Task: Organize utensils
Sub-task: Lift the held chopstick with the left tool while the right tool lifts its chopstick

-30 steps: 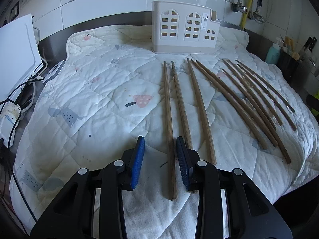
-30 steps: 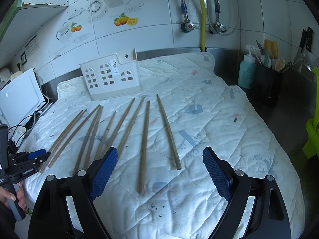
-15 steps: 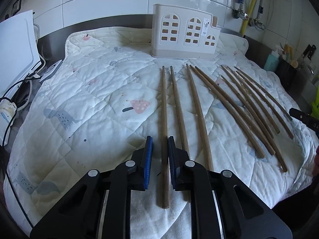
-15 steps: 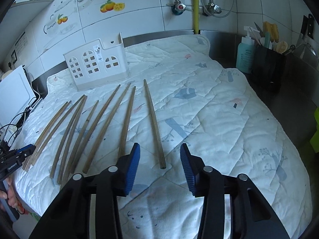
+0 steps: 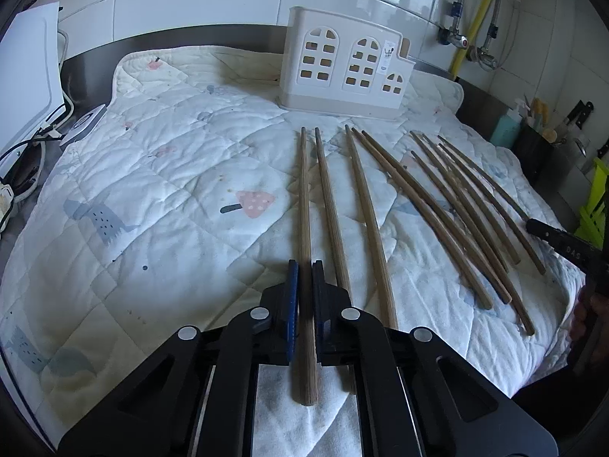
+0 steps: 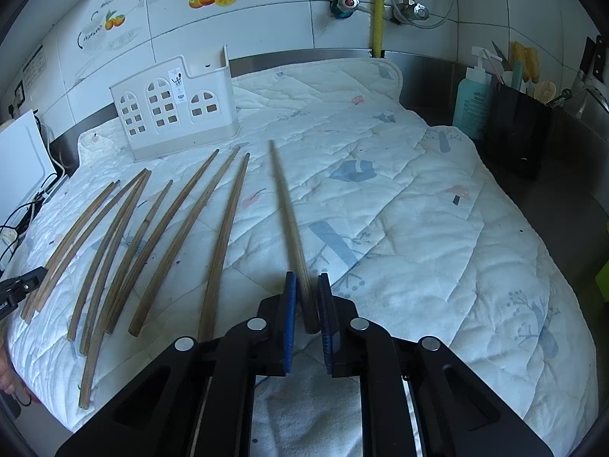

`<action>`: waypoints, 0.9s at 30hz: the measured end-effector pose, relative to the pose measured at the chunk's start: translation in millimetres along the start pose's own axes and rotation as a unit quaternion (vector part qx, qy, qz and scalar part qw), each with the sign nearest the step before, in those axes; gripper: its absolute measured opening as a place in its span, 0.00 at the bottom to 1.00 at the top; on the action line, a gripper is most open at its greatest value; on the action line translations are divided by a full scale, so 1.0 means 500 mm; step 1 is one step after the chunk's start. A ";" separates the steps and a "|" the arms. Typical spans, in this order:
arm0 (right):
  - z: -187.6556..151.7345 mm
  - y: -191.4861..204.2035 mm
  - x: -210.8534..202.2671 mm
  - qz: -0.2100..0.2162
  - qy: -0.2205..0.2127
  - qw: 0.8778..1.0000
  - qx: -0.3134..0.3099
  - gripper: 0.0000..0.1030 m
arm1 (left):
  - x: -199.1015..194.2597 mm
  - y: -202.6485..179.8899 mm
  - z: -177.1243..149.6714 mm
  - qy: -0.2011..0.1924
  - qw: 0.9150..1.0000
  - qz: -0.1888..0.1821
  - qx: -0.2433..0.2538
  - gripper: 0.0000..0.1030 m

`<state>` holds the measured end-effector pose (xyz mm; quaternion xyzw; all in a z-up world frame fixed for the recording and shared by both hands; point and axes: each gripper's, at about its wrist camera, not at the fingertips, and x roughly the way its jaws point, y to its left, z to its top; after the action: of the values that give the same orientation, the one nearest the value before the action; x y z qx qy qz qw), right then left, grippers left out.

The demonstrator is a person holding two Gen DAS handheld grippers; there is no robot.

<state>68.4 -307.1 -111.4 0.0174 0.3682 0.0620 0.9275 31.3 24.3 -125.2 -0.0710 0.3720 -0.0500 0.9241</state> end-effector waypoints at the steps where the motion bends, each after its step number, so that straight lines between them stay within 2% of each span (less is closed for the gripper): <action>1: 0.001 0.001 -0.003 0.001 -0.001 1.000 -0.001 0.08 | -0.001 0.002 0.002 0.001 1.000 -0.004 -0.005 0.05; 7: 0.022 0.015 -0.065 -0.003 -0.035 0.999 -0.014 0.07 | -0.022 0.011 0.014 -0.007 1.000 -0.014 -0.016 0.04; 18: 0.101 0.052 -0.203 0.004 -0.118 0.991 -0.058 0.07 | -0.108 0.006 0.070 -0.043 0.999 -0.020 0.014 0.04; 27: 0.173 0.067 -0.234 0.031 -0.137 0.987 -0.076 0.07 | -0.149 -0.003 0.128 -0.071 0.996 -0.015 0.044 0.04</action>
<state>39.8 -287.5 33.8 -0.0334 0.2307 0.1153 0.9656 22.4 39.8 -28.6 -0.0392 0.3019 -0.0755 0.9495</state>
